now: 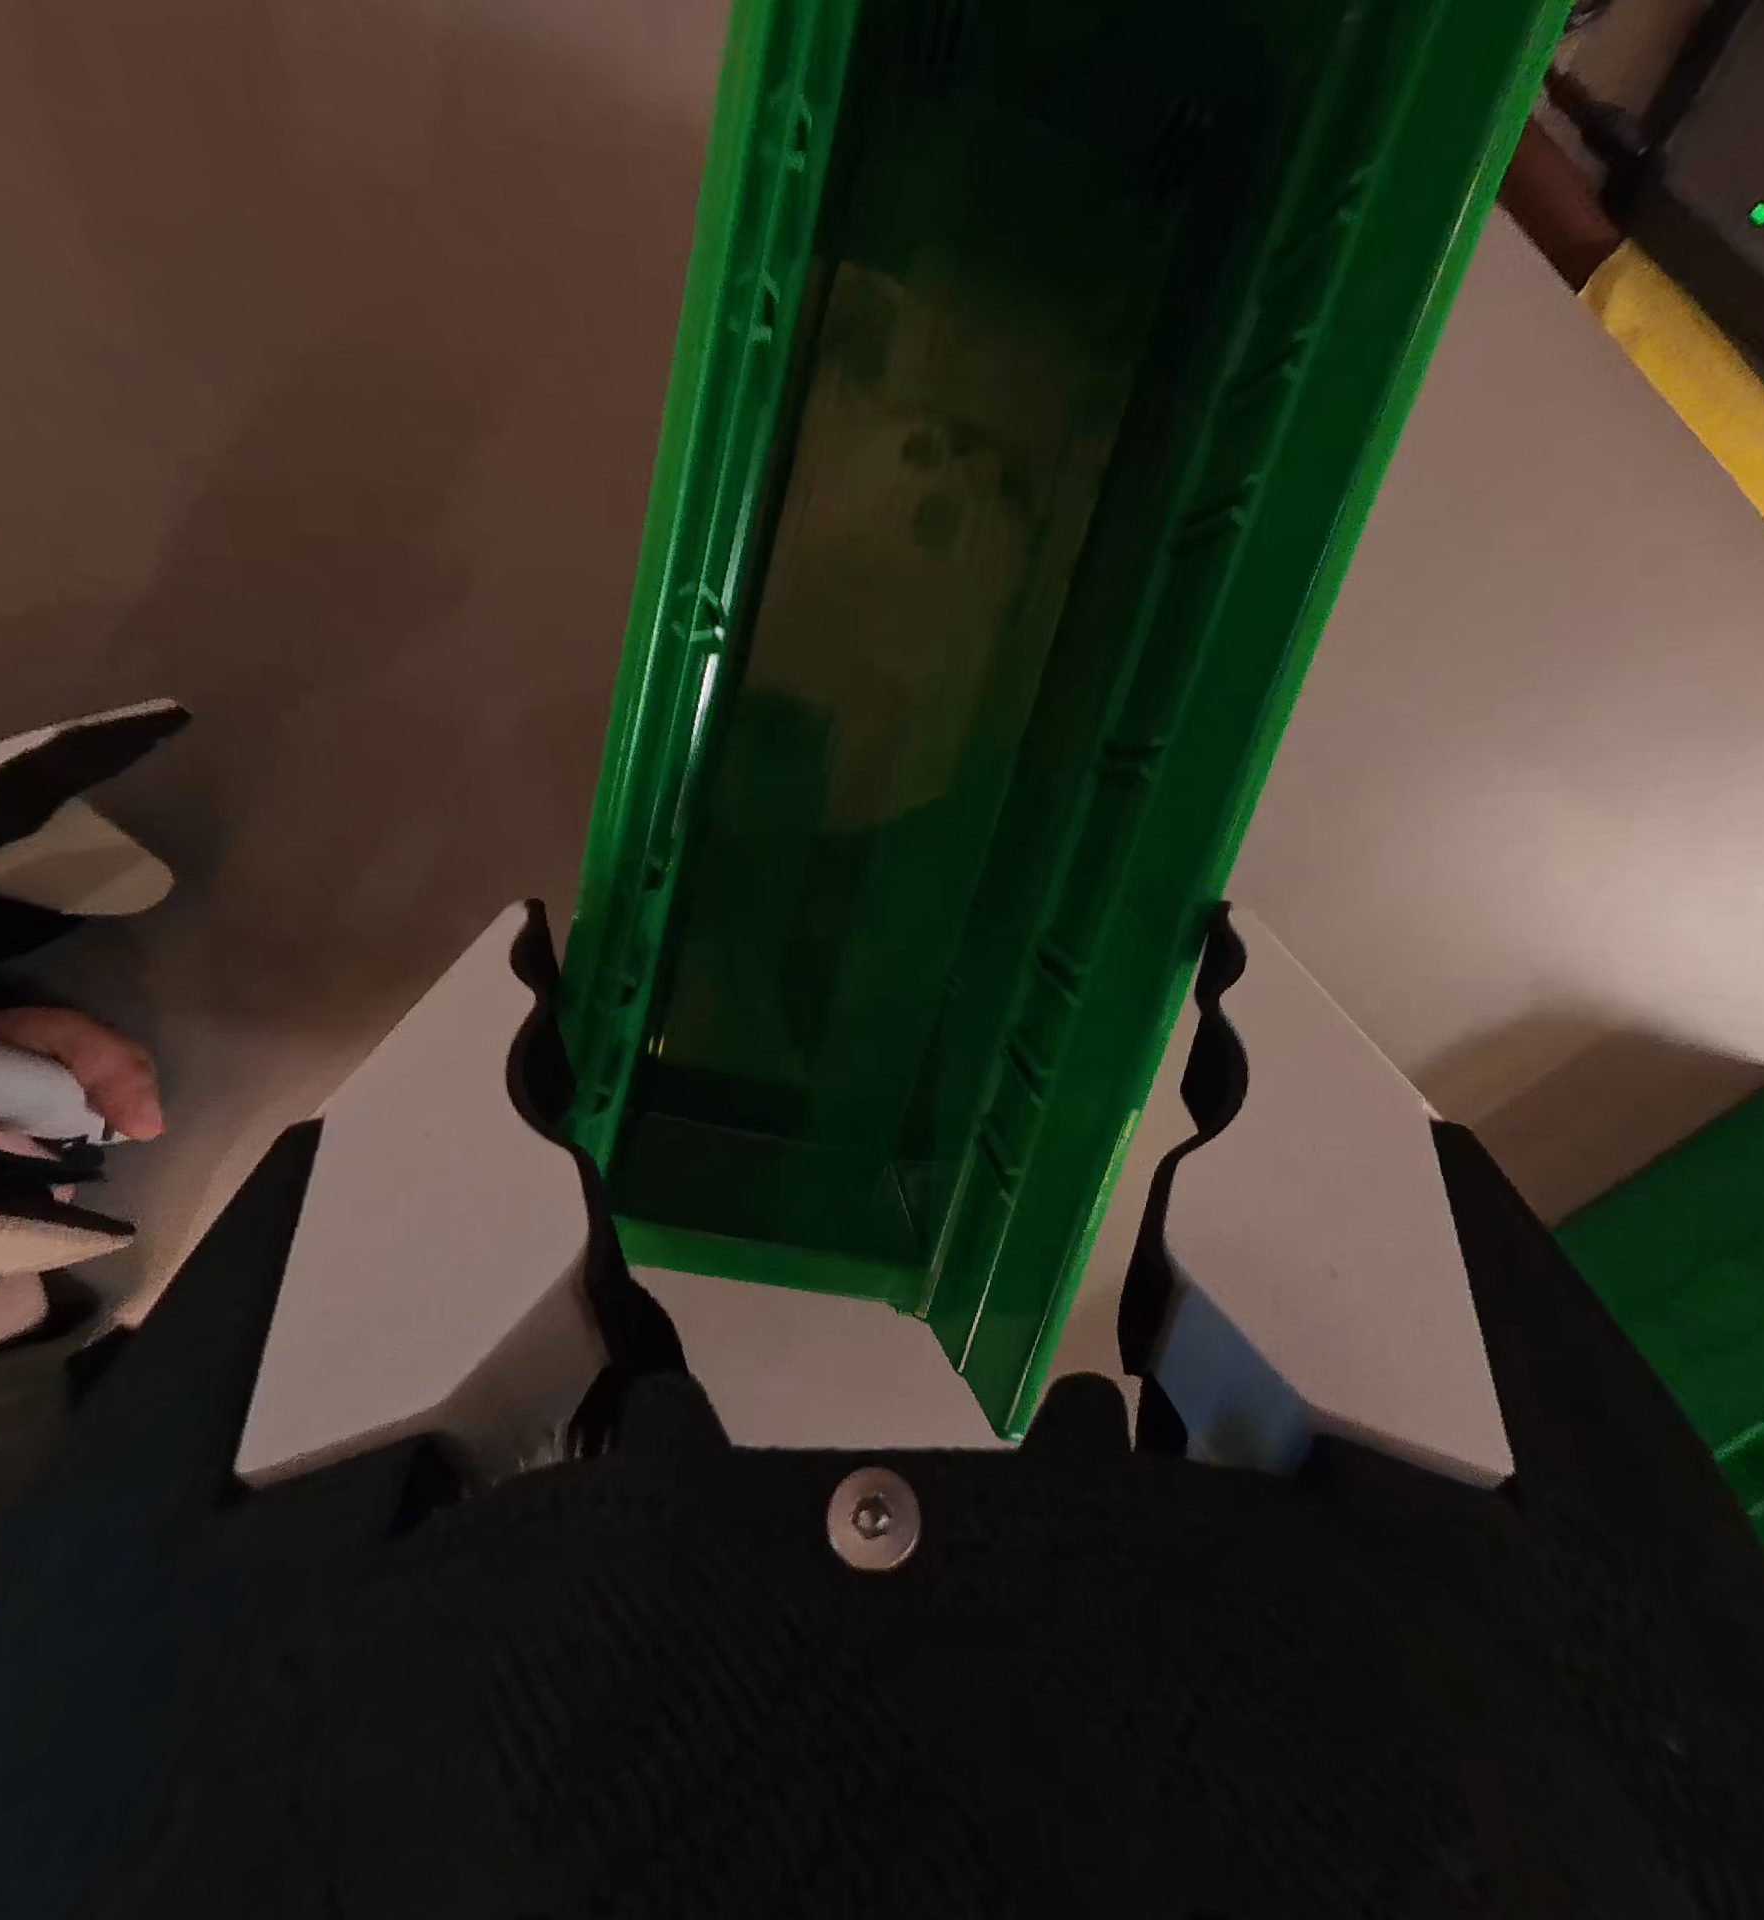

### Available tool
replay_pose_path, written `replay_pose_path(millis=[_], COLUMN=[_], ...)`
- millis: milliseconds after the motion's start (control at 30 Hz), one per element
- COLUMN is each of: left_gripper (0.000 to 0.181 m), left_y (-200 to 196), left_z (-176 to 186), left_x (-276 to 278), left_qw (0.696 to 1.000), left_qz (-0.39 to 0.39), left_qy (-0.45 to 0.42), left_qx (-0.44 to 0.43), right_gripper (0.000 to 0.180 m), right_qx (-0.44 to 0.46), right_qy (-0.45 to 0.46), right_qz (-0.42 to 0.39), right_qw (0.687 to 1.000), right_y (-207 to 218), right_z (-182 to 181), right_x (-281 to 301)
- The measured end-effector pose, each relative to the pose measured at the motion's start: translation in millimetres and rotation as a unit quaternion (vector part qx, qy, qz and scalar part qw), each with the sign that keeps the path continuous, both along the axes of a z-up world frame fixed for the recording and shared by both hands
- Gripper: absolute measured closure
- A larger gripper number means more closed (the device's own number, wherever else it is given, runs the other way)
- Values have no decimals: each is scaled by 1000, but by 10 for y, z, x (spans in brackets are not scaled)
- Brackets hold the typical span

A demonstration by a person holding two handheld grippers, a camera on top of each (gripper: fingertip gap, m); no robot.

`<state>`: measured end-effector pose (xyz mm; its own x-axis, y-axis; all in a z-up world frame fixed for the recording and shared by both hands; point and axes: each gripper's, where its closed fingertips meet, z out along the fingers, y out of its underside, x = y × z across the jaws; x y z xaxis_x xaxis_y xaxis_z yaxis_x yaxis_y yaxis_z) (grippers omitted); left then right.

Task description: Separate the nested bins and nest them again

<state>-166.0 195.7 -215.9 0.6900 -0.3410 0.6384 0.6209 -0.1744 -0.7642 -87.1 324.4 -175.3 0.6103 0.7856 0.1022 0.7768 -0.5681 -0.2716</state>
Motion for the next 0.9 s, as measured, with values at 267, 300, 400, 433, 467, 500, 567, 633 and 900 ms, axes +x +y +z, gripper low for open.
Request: replay_pose_path(millis=[267,300,400,433,467,500,567,633,900], left_gripper=[52,52,52,52,52,52,53,53,54], left_y=[-3,-3,-5,-6,-7,-7,-5,-2,-8], left_z=[4,4,7,7,9,8,7,0,5], left_x=[0,-1,-1,-1,-1,-2,-4,2,6], left_qw=[1000,1000,1000,1000,1000,1000,1000,1000,1000], left_qz=[-1,-1,-2,-2,-2,-3,-3,-7,-8], left_qy=[-2,-2,-4,-4,-5,-7,-9,-11,-11], left_qx=[1,1,2,2,2,2,1,-1,0], right_gripper=[56,54,55,58,62,65,79,88,92], right_qx=[19,10,3,7,14,20,37,52,57], right_qy=[24,16,39,38,31,32,45,55,53], right_qz=[-14,-15,-24,-28,-28,-25,-16,-14,-18], right_qw=[999,1000,999,999,999,999,998,997,997], right_y=[145,134,186,222,263,291,350,380,353], right_z=[145,103,54,40,26,24,51,73,141], right_x=[-107,-101,-207,-214,-210,-225,-276,-313,-367])
